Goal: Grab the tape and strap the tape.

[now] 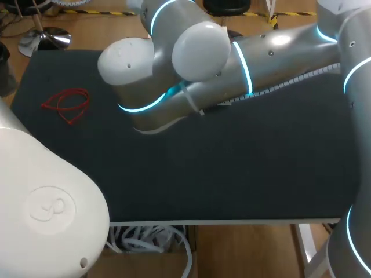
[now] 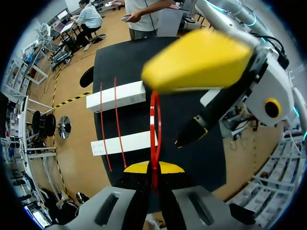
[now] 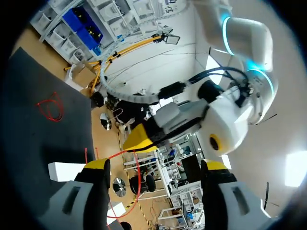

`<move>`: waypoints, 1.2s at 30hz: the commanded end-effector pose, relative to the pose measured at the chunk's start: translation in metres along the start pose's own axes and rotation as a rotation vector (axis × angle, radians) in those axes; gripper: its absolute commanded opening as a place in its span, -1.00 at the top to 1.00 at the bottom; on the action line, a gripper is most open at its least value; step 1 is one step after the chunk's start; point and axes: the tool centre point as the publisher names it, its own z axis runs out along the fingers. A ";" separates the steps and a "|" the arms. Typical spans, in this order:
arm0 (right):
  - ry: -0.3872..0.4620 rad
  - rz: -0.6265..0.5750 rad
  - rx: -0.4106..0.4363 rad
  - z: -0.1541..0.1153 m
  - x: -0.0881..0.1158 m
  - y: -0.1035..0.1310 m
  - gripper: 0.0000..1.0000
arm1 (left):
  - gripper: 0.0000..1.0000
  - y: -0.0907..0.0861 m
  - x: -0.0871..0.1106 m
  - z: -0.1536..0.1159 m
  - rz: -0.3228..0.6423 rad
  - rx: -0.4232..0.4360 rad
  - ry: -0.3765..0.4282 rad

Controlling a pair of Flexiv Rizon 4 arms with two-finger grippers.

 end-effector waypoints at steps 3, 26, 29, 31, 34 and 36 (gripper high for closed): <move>-0.009 0.009 -0.012 -0.031 -0.021 -0.020 -0.47 | 1.00 -0.001 0.000 -0.001 -0.002 -0.004 0.002; -0.023 -0.010 0.159 -0.058 -0.026 -0.141 -1.00 | 1.00 -0.001 0.000 -0.001 -0.002 -0.004 0.002; -0.023 -0.010 0.159 -0.058 -0.026 -0.141 -1.00 | 1.00 -0.001 0.000 -0.001 -0.002 -0.004 0.002; -0.023 -0.010 0.159 -0.058 -0.026 -0.141 -1.00 | 1.00 -0.001 0.000 -0.001 -0.002 -0.004 0.002; -0.023 -0.010 0.159 -0.058 -0.026 -0.141 -1.00 | 1.00 -0.001 0.000 -0.001 -0.002 -0.004 0.002; -0.023 -0.010 0.159 -0.058 -0.026 -0.141 -1.00 | 1.00 0.004 0.003 -0.003 -0.007 -0.004 -0.012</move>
